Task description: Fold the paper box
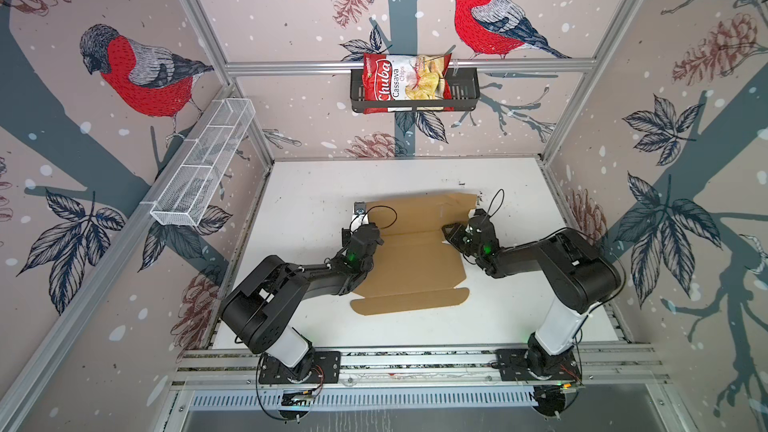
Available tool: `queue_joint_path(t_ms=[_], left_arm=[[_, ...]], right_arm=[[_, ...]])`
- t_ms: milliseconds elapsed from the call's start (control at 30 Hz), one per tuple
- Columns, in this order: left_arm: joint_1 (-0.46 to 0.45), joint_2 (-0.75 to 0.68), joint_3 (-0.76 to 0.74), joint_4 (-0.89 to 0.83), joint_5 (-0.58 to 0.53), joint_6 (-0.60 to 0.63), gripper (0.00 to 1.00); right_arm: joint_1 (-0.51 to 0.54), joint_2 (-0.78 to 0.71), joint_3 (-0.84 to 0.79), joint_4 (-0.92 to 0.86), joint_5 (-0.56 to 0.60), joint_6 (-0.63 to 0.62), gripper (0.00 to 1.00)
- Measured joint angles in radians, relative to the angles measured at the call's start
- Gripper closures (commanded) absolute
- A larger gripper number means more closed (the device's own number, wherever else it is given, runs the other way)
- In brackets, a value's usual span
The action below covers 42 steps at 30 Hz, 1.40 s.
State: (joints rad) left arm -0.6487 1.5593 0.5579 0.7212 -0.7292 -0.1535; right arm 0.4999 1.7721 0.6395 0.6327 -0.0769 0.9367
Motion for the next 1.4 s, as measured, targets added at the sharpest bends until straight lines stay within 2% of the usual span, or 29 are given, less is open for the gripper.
queue_joint_path(t_ms=[100, 367, 567, 700, 833, 900, 1000, 1167, 1300, 1400], left_arm=[[0.000, 0.000, 0.000, 0.000, 0.009, -0.003, 1.00], [0.001, 0.001, -0.001, 0.002, 0.017, -0.007, 1.00], [0.002, 0.005, -0.002, 0.008, 0.015, -0.014, 1.00], [0.002, 0.005, -0.003, 0.010, 0.015, -0.014, 1.00], [0.002, -0.001, -0.005, 0.007, 0.018, -0.013, 1.00], [0.002, -0.002, -0.006, 0.006, 0.017, -0.013, 1.00], [0.002, -0.003, -0.010, 0.010, 0.011, -0.007, 1.00], [0.005, -0.006, -0.027, 0.039, 0.010, 0.007, 1.00], [0.006, -0.009, -0.040, 0.061, 0.018, 0.027, 1.00], [0.009, -0.011, -0.041, 0.065, 0.025, 0.039, 1.00]], right_arm=[[0.049, 0.000, 0.080, -0.110, 0.074, -0.067, 0.66], [0.135, 0.029, 0.173, -0.301, 0.277, -0.177, 0.78], [0.138, 0.060, 0.185, -0.325, 0.282, -0.201, 0.81], [0.119, 0.025, 0.159, -0.316, 0.216, -0.206, 0.66], [0.073, -0.100, 0.109, -0.324, 0.119, -0.243, 0.49], [0.033, -0.176, 0.083, -0.330, 0.068, -0.277, 0.44], [-0.026, -0.277, 0.057, -0.388, -0.001, -0.338, 0.42], [-0.100, -0.470, 0.063, -0.583, -0.059, -0.448, 0.41], [-0.175, -0.573, 0.175, -0.706, -0.052, -0.519, 0.40], [-0.246, -0.563, 0.305, -0.755, -0.044, -0.575, 0.34]])
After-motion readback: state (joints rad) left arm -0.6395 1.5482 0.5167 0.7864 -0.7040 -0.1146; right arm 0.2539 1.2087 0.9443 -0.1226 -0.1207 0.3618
